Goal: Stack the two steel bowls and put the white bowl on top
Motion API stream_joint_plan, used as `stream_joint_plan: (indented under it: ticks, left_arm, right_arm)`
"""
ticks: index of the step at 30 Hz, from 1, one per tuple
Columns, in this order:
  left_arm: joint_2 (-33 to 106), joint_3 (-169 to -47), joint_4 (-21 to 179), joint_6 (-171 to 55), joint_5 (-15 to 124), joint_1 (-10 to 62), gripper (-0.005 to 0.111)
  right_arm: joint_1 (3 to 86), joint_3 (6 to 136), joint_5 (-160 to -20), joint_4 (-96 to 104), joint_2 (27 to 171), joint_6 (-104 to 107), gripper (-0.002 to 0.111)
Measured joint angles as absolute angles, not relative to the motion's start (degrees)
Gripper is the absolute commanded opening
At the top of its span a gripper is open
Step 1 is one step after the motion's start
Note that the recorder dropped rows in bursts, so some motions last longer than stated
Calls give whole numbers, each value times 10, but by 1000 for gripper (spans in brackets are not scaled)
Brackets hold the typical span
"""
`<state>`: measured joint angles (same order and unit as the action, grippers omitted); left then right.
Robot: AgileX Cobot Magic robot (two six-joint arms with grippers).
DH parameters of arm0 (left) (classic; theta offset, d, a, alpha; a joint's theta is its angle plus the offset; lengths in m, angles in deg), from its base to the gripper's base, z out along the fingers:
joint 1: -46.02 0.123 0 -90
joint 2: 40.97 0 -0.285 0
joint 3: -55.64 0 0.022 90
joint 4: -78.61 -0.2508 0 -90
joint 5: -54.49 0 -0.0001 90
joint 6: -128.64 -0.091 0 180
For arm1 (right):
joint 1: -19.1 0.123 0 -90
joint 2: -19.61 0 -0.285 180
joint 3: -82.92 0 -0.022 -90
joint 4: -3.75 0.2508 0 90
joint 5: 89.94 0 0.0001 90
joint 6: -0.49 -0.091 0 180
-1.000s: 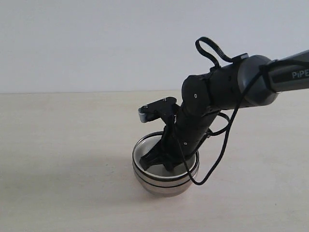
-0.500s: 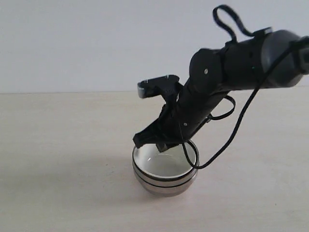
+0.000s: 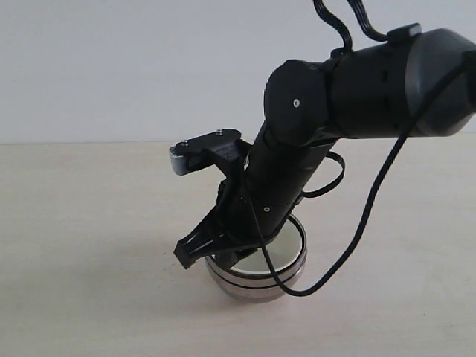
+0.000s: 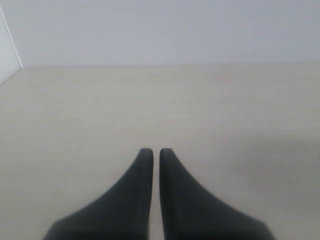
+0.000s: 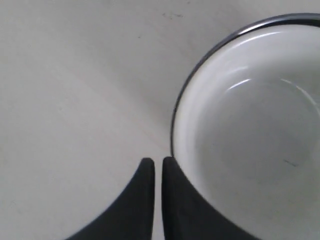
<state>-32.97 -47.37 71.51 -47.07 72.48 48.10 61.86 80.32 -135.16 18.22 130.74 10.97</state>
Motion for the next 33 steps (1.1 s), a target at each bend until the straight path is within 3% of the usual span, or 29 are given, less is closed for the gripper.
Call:
stream_joint_plan:
  ticks: [26,33]
  left_arm:
    - [-330,-474,715,-471,725,481,4]
    - [-330,-474,715,-471,725,481,4]
  right_arm:
    - [626,803,-1345,113,1352,36,0]
    - [626,803,-1343,105,1285,36,0]
